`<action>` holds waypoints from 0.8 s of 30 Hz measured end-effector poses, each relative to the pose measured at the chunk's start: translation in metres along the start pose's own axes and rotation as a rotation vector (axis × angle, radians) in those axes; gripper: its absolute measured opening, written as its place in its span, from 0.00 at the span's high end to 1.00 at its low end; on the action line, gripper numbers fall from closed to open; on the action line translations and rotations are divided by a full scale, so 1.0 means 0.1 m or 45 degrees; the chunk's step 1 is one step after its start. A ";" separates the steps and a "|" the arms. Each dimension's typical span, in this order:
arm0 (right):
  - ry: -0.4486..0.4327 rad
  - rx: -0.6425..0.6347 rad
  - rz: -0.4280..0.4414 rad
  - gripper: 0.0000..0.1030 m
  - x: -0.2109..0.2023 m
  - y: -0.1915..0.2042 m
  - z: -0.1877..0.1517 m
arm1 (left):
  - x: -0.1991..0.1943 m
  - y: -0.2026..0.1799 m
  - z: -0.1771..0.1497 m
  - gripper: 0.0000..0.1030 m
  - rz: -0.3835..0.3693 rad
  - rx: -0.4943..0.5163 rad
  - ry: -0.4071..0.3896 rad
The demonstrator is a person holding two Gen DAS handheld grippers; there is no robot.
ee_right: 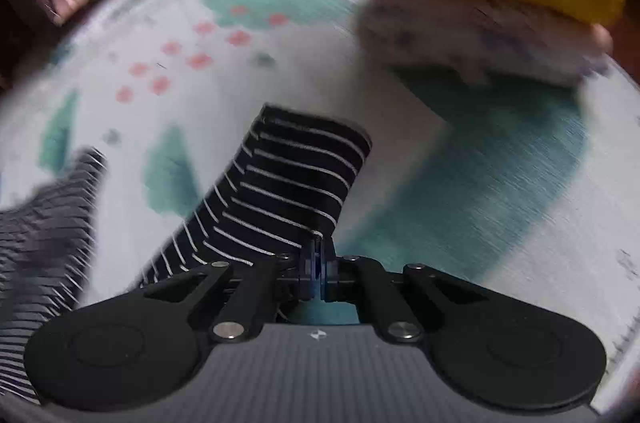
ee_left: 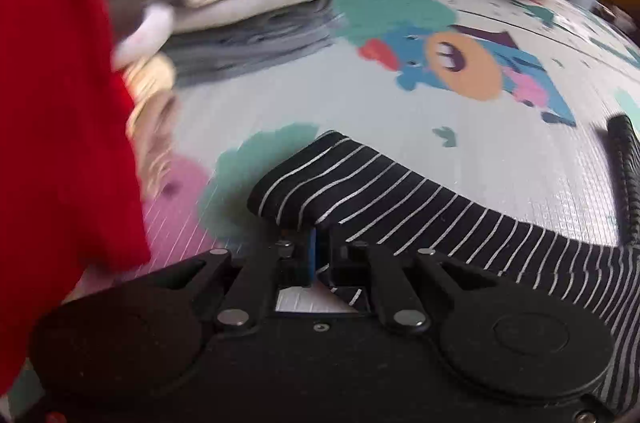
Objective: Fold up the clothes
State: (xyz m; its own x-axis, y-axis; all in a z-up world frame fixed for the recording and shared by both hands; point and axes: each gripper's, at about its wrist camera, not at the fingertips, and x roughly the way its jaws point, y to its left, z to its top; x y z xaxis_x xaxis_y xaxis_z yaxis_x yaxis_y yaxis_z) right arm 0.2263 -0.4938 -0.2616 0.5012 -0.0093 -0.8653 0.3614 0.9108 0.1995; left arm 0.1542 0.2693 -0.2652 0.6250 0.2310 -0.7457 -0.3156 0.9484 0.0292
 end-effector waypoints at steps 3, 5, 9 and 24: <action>0.020 -0.014 -0.046 0.96 -0.08 -0.12 -0.09 | 0.05 -0.07 0.06 0.96 -0.019 0.015 -0.021; 0.018 -0.019 -0.058 0.96 -0.15 -0.19 -0.13 | 0.08 -0.09 0.09 0.96 -0.019 0.001 -0.002; -0.003 0.012 -0.100 0.96 -0.26 -0.36 -0.13 | -0.01 -0.12 -0.02 0.96 -0.033 -0.037 0.061; -0.185 -0.395 -0.326 0.47 -0.19 -0.03 0.00 | -0.25 -0.30 -0.06 0.59 0.044 0.207 -0.029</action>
State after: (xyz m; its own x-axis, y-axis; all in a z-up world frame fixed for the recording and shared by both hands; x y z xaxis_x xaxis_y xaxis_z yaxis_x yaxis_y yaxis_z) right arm 0.2154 -0.4963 -0.2456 0.5392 -0.2893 -0.7909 0.2462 0.9523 -0.1805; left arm 0.1437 0.2335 -0.2519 0.6322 0.2675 -0.7272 -0.2187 0.9620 0.1637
